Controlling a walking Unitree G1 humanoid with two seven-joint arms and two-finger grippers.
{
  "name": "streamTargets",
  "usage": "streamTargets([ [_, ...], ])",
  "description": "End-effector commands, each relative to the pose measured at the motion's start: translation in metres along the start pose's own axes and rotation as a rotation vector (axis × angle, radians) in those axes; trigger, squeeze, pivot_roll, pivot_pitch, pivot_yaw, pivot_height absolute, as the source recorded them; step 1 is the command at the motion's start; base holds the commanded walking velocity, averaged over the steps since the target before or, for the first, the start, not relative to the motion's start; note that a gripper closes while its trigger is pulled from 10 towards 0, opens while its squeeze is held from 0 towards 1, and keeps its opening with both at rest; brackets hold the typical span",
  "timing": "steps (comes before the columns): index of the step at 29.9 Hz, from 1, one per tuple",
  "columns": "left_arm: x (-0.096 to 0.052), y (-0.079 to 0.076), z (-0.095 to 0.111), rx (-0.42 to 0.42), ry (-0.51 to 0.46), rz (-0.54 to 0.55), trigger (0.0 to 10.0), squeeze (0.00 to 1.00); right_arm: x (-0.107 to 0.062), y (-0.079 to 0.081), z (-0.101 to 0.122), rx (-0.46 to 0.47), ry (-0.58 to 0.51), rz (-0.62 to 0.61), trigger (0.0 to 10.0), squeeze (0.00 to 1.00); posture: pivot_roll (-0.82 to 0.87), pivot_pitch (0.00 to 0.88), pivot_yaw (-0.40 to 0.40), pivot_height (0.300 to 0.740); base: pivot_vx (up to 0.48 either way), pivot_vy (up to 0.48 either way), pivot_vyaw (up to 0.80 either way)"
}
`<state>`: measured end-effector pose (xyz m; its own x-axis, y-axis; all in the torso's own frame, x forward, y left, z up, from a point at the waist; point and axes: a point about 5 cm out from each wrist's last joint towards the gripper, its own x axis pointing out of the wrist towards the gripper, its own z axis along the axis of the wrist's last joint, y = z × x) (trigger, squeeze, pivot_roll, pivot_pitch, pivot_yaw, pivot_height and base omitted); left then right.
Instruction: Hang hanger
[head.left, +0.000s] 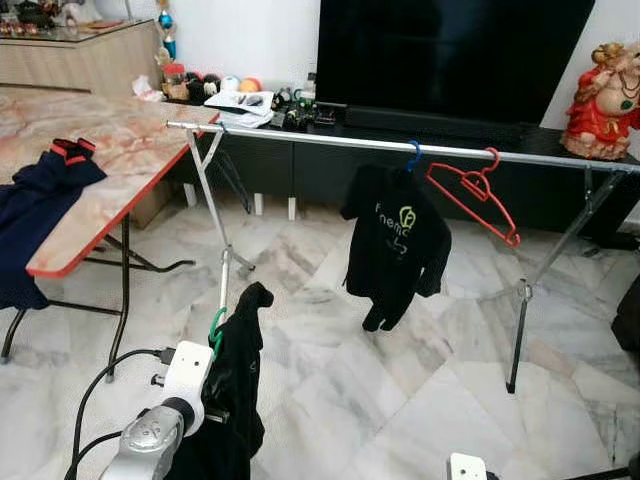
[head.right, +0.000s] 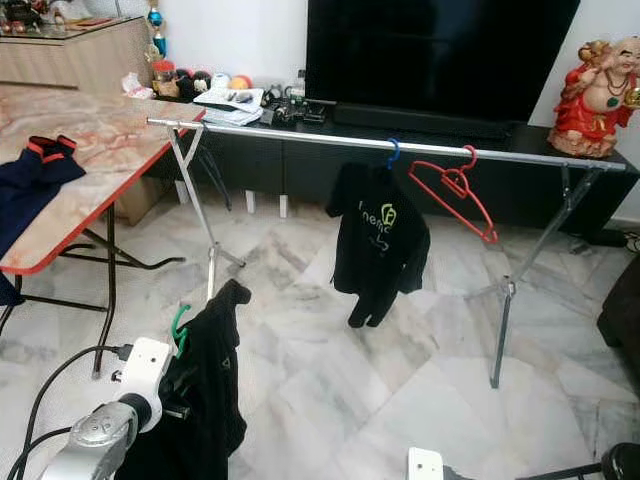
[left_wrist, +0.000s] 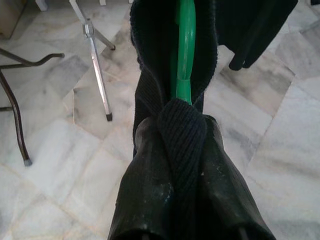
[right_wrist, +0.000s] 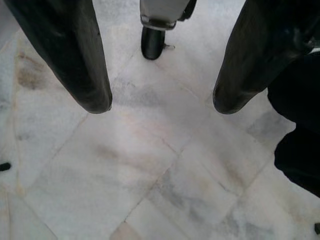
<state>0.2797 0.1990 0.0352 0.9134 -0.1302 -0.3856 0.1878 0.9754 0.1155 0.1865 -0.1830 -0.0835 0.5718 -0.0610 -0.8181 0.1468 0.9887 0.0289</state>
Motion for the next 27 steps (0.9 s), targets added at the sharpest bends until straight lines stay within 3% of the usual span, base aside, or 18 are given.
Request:
streamTargets([
  [1,0.004,0.002,0.009,-0.003,-0.024,-0.001,10.0,0.0,0.0,-0.001,0.003,-0.001,-0.007,-0.002,10.0,0.0,0.09,0.013,-0.014,0.74,0.341,0.0,0.0],
  [27,0.005,-0.003,0.012,0.013,-0.009,-0.066,10.0,0.0,-0.001,0.003,-0.01,-0.001,0.026,0.01,10.0,0.0,0.11,0.015,-0.014,0.74,0.352,0.0,0.0],
])
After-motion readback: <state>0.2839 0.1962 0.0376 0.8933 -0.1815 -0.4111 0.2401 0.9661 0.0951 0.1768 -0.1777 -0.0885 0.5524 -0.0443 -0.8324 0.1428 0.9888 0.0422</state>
